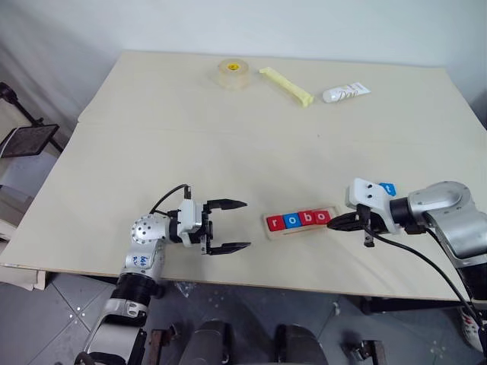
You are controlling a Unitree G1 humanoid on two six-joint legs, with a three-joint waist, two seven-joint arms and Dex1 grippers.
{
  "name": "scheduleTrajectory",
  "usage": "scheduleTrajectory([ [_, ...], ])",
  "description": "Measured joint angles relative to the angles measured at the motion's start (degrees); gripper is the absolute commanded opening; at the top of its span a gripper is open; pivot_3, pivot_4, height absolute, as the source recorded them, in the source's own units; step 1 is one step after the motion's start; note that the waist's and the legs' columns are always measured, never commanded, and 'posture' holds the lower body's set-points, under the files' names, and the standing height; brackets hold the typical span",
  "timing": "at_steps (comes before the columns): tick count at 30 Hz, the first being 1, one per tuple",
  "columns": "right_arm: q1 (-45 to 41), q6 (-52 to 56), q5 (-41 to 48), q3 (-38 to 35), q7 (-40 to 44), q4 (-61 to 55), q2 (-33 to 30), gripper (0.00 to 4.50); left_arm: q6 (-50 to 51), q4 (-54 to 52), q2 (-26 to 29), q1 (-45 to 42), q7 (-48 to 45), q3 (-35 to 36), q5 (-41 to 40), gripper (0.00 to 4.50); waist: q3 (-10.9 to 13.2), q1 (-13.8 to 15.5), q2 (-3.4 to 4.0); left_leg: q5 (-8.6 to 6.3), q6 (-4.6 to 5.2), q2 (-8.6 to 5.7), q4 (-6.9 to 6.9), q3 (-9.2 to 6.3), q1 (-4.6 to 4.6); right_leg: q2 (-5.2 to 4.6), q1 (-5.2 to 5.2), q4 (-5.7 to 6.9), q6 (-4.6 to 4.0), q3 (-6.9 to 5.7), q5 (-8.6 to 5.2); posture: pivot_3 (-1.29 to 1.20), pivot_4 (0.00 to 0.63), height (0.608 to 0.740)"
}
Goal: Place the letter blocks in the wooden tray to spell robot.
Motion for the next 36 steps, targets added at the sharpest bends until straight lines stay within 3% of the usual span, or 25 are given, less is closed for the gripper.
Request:
scheduleTrajectory([
  [16, -4.73, -4.23, -1.5, 2.39, -0.05, 7.53, 2.6, 0.03, 0.7, -2.89, 0.51, 2.12, 1.87, 0.02, 0.0, 4.5, 0.0, -0.02, 0.0, 0.0, 0.0, 0.0, 0.0, 0.0, -0.01, 0.0, -0.01, -0.01, 0.0, 0.0, 0.0, 0.0, 0.15, 0.74],
  [26, -14.37, -12.29, -5.32, 1.31, -5.22, 24.17, 8.31, 0.03, 1.27, -4.16, 0.61, 2.6, 2.43, 0.01, 0.01, 4.5, 0.0, -0.11, 0.0, 0.0, -0.01, 0.01, -0.02, 0.02, 0.0, 0.01, -0.02, 0.02, 0.0, -0.02, 0.0, 0.0, 0.15, 0.74],
  [36, -15.4, -17.49, -8.53, 1.62, -6.66, 30.85, 11.88, 0.03, 1.61, -4.75, 0.72, 3.33, 3.2, 0.0, 0.03, 4.5, 0.0, -0.17, 0.0, 0.0, -0.01, 0.02, -0.02, 0.0, 0.0, 0.02, -0.02, 0.06, 0.0, -0.02, 0.0, 0.0, 0.15, 0.74],
])
